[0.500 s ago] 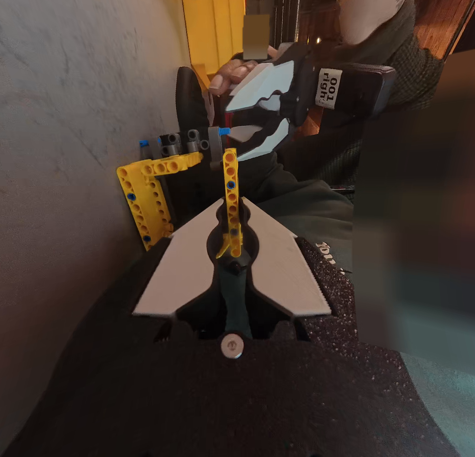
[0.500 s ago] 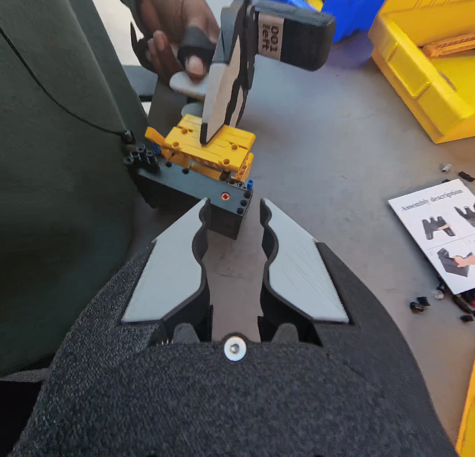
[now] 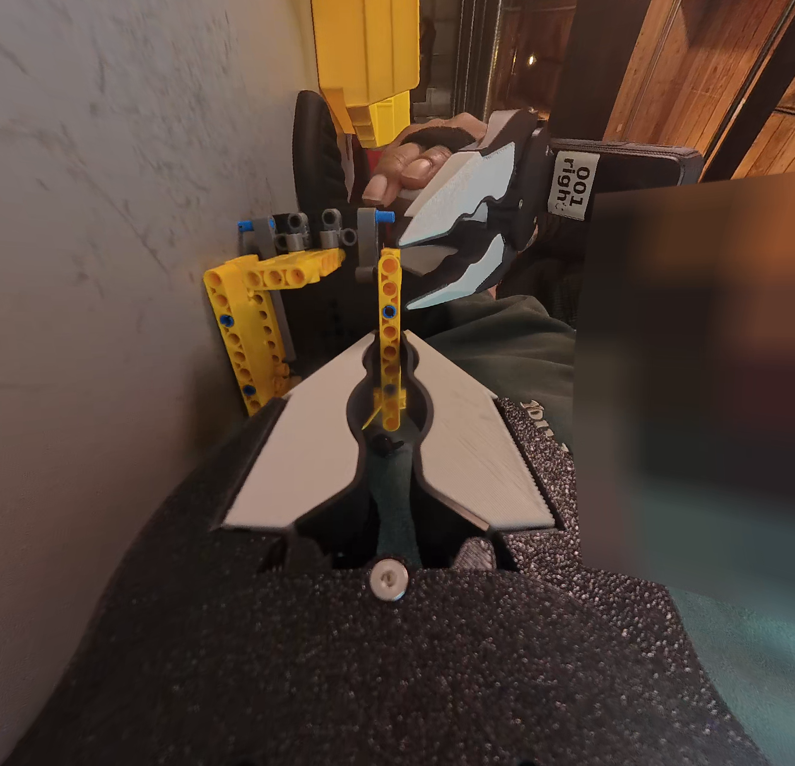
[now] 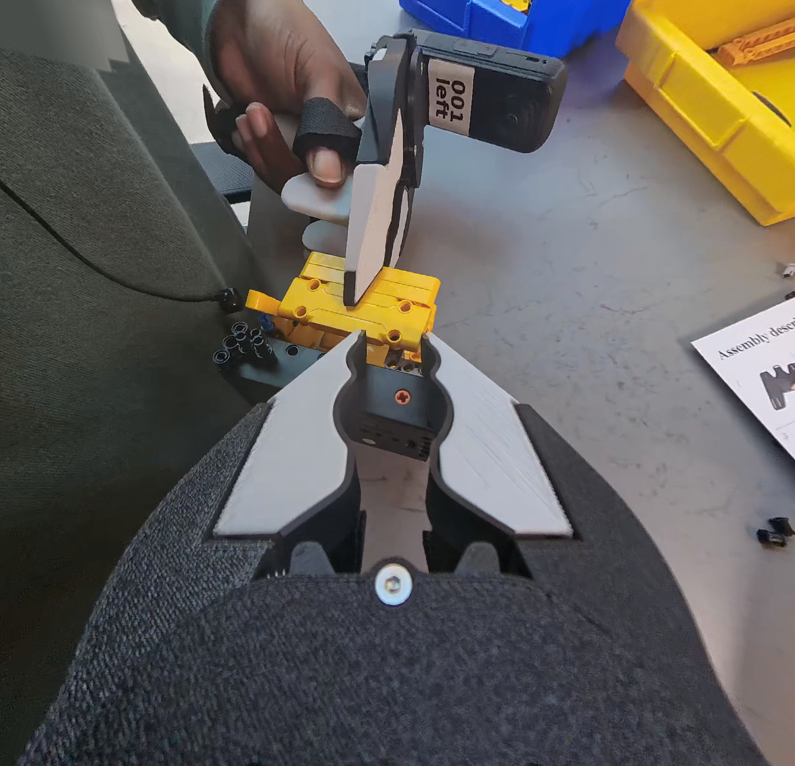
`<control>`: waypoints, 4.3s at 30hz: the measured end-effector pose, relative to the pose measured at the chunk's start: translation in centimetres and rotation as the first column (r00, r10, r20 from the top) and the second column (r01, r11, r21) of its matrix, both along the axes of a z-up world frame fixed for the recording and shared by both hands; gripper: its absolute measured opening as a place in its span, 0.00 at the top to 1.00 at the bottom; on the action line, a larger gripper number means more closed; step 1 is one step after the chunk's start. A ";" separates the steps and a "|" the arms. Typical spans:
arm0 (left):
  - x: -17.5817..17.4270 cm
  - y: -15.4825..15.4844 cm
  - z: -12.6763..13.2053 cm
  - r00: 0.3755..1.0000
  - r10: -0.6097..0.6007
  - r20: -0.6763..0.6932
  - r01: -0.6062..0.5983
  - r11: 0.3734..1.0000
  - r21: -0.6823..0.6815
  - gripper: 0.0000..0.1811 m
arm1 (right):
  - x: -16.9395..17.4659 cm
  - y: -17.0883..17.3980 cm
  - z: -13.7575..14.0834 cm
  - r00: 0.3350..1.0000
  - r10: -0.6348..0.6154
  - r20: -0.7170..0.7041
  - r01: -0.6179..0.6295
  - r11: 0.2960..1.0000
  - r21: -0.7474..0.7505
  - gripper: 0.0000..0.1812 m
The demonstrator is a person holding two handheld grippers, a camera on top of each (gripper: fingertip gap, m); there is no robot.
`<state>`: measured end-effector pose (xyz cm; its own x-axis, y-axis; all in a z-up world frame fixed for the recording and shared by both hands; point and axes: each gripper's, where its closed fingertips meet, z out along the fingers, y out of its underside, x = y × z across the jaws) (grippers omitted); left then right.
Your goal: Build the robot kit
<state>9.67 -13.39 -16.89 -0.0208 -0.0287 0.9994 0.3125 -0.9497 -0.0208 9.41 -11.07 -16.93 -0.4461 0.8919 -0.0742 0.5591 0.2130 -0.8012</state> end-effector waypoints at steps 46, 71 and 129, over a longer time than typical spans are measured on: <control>1.4 1.6 -0.4 0.990 0.108 0.095 -0.113 0.992 0.049 0.97 | 1.9 0.7 -0.6 0.985 0.070 -0.155 -0.047 0.988 0.147 0.90; 2.3 2.9 -0.3 0.989 0.119 0.094 -0.127 0.988 0.086 0.96 | 4.3 2.7 1.4 0.983 0.035 -0.181 -0.025 0.998 0.061 0.76; -5.5 5.8 1.1 0.736 0.391 -0.553 0.090 0.753 0.652 0.89 | -2.4 8.2 -3.8 0.857 -0.477 -0.197 0.513 0.751 0.415 0.70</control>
